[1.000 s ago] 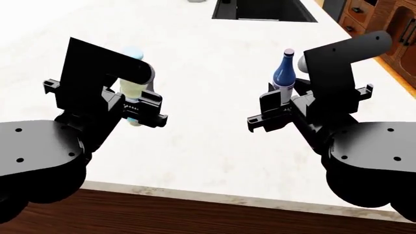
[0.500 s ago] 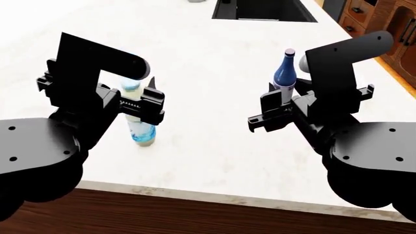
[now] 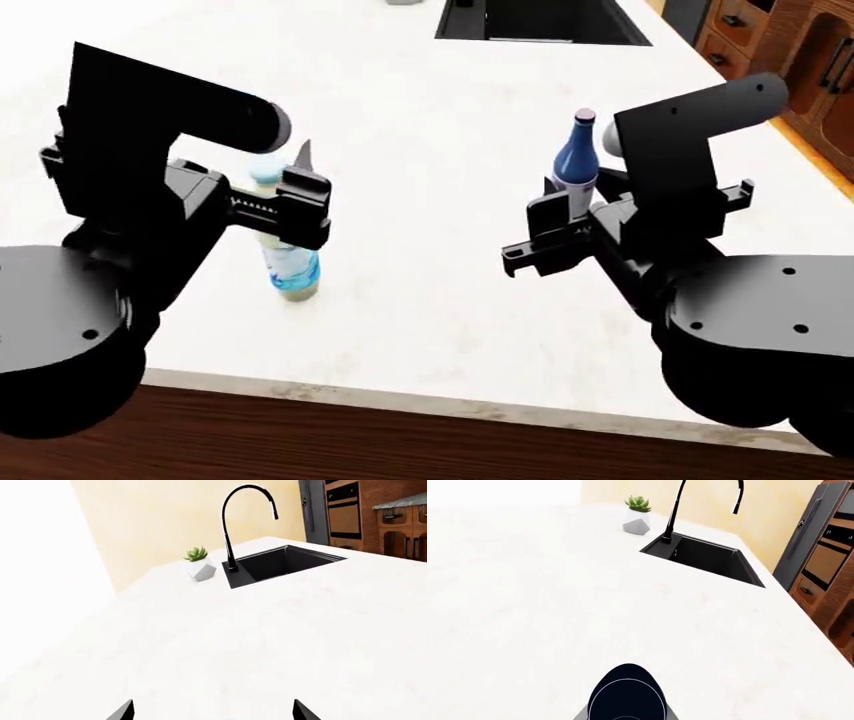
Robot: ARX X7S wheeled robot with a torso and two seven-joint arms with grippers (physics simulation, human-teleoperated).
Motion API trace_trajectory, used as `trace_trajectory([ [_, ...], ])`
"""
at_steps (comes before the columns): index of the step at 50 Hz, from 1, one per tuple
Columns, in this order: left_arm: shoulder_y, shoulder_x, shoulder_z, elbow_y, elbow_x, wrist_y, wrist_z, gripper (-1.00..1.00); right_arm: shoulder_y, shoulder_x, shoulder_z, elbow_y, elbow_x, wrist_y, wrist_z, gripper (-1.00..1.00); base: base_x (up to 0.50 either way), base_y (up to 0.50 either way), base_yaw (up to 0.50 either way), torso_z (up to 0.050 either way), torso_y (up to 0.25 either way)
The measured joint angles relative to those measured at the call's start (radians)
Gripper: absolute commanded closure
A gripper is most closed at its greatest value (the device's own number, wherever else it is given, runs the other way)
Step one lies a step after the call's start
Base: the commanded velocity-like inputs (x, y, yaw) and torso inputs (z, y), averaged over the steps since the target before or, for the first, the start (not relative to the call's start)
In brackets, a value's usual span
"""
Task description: Move the drinks to the dining counter.
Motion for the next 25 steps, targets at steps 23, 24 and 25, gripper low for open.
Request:
trace_trajectory([
  [23,-0.100,-0.048,-0.047,0.104,-0.241,0.023,-0.170,-1.00,-0.043,-0.064,-0.059,0.072,-0.109,-0.043,-0.095,1.00,0.00,0.00,0.00,0.000,0.000],
  [24,-0.101,-0.049,-0.048,0.106,-0.243,0.024,-0.172,-1.00,-0.047,-0.066,-0.061,0.075,-0.114,-0.046,-0.100,1.00,0.00,0.00,0.00,0.000,0.000],
  [25,-0.102,-0.050,-0.048,0.107,-0.246,0.025,-0.173,-1.00,-0.050,-0.068,-0.063,0.078,-0.120,-0.049,-0.104,1.00,0.00,0.00,0.00,0.000,0.000],
])
